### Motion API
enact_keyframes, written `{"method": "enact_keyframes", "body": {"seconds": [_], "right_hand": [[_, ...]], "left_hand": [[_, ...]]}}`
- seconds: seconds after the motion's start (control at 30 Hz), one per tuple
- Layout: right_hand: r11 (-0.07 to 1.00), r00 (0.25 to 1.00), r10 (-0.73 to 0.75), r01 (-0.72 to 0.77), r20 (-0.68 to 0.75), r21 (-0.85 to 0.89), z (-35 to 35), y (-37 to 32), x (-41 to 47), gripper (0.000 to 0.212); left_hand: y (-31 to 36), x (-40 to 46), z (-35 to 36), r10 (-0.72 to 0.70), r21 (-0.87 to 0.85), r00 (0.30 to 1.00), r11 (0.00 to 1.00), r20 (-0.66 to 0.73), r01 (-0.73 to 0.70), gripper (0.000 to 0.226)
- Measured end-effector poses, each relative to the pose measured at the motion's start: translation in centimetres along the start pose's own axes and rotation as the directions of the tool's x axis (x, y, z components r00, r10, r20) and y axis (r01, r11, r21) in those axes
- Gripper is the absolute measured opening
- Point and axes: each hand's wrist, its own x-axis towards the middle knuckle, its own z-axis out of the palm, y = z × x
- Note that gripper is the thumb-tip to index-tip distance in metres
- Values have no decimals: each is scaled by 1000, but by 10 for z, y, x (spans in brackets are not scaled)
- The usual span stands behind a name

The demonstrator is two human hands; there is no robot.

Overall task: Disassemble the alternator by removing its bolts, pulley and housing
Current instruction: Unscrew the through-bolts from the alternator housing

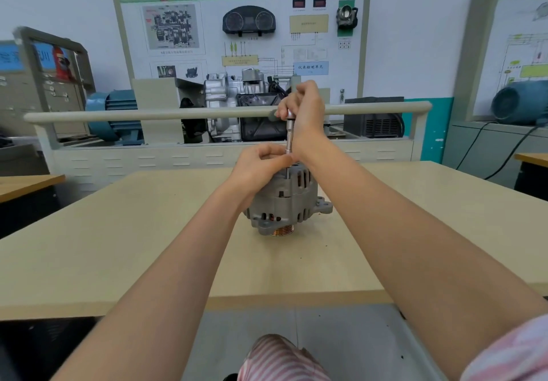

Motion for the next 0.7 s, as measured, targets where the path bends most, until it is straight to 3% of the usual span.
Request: {"method": "enact_keyframes", "body": {"seconds": [0.07,0.13,0.2,0.27,0.3,0.37,0.4,0.43,0.5,0.6,0.7], "right_hand": [[993,997,59,-63,40,102,-1,1,1,51],[993,996,71,-76,47,96,3,1,0,54],[999,999,45,-45,2,14,7,4,-4,52],[978,991,-130,123,-30,-168,10,10,-11,50],[902,960,-281,261,-7,-344,9,15,-16,48],[563,831,-539,478,139,-674,8,26,-23,42],[442,788,-590,496,174,-748,8,29,-24,39],[414,780,-605,480,160,-774,9,27,-24,39],[572,839,-537,441,90,-692,11,21,-21,47],[905,962,-272,250,-17,-343,12,9,-15,49],[1000,1000,-23,23,-18,6,7,1,-8,44]], "left_hand": [[-1,0,-1,0,-25,1000,1000,2,0,10],[-1,0,-1,-8,-40,1000,999,-1,8,10],[0,-1,-1,-17,-36,1000,999,-19,16,11],[1,-1,1,-13,-10,999,1000,-40,13,18],[1,-1,1,-16,6,998,1000,-59,16,23],[2,-1,0,-34,42,995,998,-96,38,30],[2,-1,0,-41,59,994,997,-105,48,31],[2,-1,0,-42,72,993,996,-108,50,32],[2,-1,2,-27,63,995,997,-97,33,29],[2,-3,1,-6,11,999,1000,-54,6,19],[2,-4,-1,-7,-53,1000,999,-8,6,11]]}}
